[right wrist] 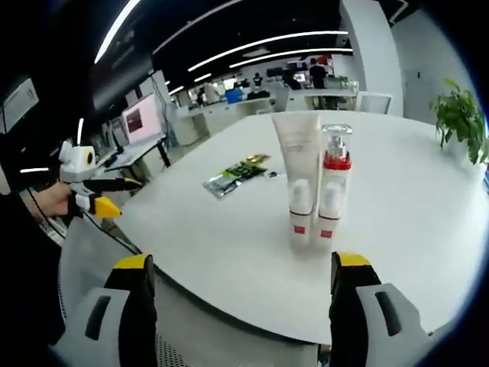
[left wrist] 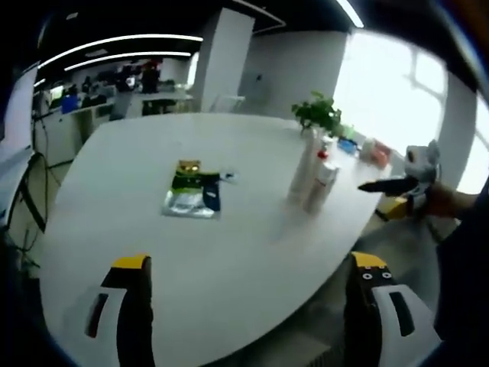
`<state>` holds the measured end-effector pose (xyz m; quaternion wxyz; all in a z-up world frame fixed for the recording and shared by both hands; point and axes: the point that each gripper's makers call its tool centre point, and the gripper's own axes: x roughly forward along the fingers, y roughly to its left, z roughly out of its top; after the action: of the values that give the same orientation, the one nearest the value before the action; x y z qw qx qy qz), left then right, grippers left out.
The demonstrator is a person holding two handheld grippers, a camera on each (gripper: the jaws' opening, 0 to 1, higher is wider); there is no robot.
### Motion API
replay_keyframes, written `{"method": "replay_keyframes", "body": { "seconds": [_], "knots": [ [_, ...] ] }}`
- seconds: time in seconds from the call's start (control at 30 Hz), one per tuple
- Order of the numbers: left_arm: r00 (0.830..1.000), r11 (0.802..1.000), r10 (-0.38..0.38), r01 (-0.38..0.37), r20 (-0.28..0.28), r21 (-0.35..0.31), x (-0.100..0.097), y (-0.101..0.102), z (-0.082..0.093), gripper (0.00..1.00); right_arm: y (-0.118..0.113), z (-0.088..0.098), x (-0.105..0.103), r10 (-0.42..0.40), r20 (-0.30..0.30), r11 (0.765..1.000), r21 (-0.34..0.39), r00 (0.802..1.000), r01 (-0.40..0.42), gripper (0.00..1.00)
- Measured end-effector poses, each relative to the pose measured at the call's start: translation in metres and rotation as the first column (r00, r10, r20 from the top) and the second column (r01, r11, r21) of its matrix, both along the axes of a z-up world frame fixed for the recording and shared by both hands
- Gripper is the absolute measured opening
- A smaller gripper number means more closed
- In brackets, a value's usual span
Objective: Arrange the skincare products in the storage area until every visible bottle or jar stands upright without overlapping.
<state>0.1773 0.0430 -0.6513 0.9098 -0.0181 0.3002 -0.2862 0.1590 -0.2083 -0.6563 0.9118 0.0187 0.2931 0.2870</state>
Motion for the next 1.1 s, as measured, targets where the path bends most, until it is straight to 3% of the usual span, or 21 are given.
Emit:
{"method": "replay_keyframes", "body": {
  "seconds": [0.2, 0.33, 0.47, 0.7, 0.83, 0.97, 1.1],
  "knots": [
    [1.0, 1.0, -0.008, 0.009, -0.03, 0.028, 0.015, -0.003, -0.01, 0.99, -0.004, -0.001, 0.001, -0.024, 0.004, 1.0, -0.016, 1.0, 0.024, 0.93],
    [0.997, 0.994, -0.037, 0.044, -0.062, 0.103, 0.028, -0.002, -0.022, 0.99, -0.007, -0.003, 0.002, -0.043, -0.01, 0.999, -0.01, 0.999, 0.043, 0.93],
    [0.995, 0.99, -0.068, 0.076, -0.07, 0.121, 0.043, -0.006, -0.028, 0.99, -0.01, -0.003, 0.003, -0.052, -0.017, 0.999, -0.007, 0.998, 0.052, 0.92],
    [0.993, 0.982, -0.081, 0.095, -0.091, 0.161, 0.082, -0.01, -0.041, 0.99, -0.007, -0.006, 0.001, -0.036, -0.032, 0.999, -0.02, 0.999, 0.036, 0.92],
    [0.993, 0.981, -0.043, 0.062, -0.107, 0.182, 0.106, -0.011, -0.044, 0.97, -0.006, -0.005, 0.001, -0.037, -0.031, 0.999, -0.011, 0.999, 0.036, 0.92],
    [0.991, 0.967, -0.043, 0.072, -0.124, 0.243, 0.124, -0.012, -0.052, 0.97, -0.007, -0.005, 0.001, -0.036, -0.031, 0.999, -0.014, 0.999, 0.036, 0.91],
    [0.989, 0.961, -0.048, 0.084, -0.14, 0.263, 0.145, -0.013, -0.066, 0.96, -0.007, -0.007, 0.001, -0.034, -0.039, 0.999, -0.027, 0.999, 0.033, 0.91]
  ]
}}
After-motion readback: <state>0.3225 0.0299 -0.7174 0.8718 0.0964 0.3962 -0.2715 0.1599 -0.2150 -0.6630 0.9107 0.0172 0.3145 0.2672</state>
